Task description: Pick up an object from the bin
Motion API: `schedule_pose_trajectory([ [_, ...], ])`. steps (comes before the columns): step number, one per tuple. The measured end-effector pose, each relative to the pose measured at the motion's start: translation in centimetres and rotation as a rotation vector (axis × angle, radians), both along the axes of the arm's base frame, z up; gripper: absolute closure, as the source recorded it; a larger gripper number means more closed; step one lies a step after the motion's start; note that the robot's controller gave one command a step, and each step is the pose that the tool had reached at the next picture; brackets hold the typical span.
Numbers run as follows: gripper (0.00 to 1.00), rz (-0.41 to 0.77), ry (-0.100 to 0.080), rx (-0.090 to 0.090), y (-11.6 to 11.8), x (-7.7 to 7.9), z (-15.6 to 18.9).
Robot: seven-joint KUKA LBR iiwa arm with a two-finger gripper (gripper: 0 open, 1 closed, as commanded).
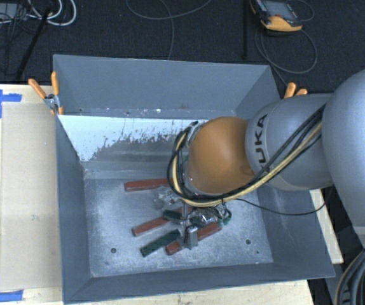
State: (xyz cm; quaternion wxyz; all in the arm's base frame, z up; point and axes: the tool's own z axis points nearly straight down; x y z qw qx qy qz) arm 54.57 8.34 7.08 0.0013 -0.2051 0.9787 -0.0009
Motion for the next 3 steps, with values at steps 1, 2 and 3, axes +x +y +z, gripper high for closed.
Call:
schedule_pose_trajectory([
  [1, 0.0, 0.004, 0.001, 0.001, 0.4, -0.1, 0.0],
  [2, 0.0, 0.215, 0.004, 0.002, 3.1, -2.2, -0.1],
  [3, 0.0, 0.215, 0.004, 0.001, 5.8, 2.4, 0.0],
])
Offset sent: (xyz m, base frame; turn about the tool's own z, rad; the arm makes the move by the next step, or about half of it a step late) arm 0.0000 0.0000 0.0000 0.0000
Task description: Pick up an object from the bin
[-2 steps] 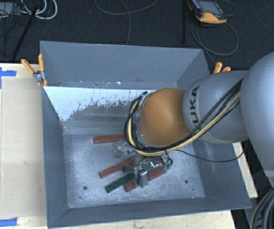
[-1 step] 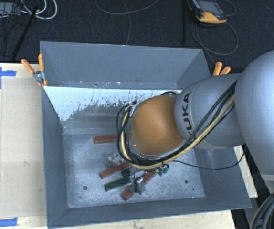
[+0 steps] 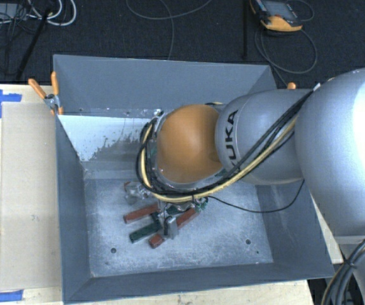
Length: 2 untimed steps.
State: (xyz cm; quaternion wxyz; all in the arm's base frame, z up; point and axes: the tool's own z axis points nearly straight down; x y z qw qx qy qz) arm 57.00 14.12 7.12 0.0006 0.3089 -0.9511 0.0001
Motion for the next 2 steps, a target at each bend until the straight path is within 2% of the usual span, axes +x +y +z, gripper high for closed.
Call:
schedule_pose_trajectory([
  [1, 1.0, -0.003, 0.003, -0.001, -0.1, -0.1, 0.1],
  [2, 1.0, 0.19, -0.012, 0.004, 3.1, 3.8, 17.7],
])
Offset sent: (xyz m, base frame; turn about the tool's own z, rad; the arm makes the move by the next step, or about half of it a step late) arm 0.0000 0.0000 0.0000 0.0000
